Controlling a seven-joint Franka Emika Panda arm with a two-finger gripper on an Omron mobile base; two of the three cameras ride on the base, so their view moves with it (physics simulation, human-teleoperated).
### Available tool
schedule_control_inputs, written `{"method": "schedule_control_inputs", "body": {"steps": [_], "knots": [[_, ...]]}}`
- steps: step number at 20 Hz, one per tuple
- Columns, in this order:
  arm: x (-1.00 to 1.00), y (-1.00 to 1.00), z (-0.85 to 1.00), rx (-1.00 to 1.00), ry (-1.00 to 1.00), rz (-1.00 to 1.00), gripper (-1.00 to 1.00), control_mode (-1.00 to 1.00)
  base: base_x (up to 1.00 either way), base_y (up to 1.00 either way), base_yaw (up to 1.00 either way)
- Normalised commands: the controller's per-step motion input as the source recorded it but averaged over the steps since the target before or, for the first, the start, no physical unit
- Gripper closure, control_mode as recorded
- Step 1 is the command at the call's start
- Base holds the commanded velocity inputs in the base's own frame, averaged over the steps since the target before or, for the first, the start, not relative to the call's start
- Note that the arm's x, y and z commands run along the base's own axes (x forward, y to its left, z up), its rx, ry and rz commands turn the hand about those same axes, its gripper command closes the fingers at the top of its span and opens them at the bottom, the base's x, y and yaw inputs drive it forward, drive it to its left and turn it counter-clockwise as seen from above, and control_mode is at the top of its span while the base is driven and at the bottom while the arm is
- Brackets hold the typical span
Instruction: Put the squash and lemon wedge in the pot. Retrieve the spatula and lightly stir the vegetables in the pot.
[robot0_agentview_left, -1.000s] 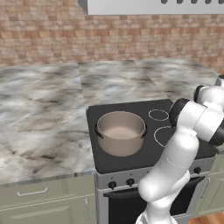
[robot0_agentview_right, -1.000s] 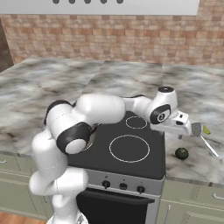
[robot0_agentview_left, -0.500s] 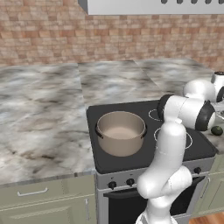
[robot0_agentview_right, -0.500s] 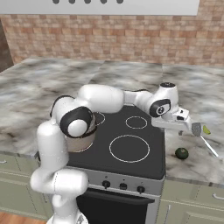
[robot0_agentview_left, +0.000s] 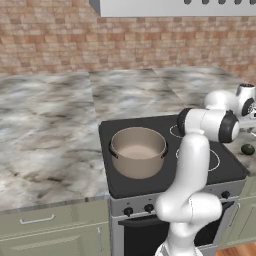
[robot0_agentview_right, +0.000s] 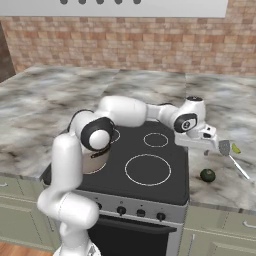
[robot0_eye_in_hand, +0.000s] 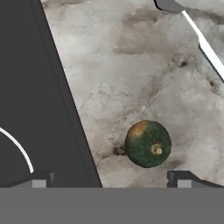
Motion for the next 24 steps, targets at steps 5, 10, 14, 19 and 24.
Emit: {"method": "schedule_control_inputs", "body": {"steps": [5, 10, 14, 19, 24], "knots": [[0.13, 0.0, -0.42, 0.0, 0.0, 0.0, -1.0, -1.0, 0.0, 0.0, 0.0], [0.13, 0.0, -0.44, 0.0, 0.0, 0.0, -1.0, -1.0, 0.0, 0.0, 0.0], [0.16, 0.0, -0.38, 0.0, 0.0, 0.0, -1.0, -1.0, 0.0, 0.0, 0.0], [0.23, 0.0, -0.23, 0.0, 0.0, 0.0, -1.0, -1.0, 0.0, 0.0, 0.0], [0.35, 0.0, -0.01, 0.0, 0.0, 0.0, -1.0, -1.0, 0.0, 0.0, 0.0]]}}
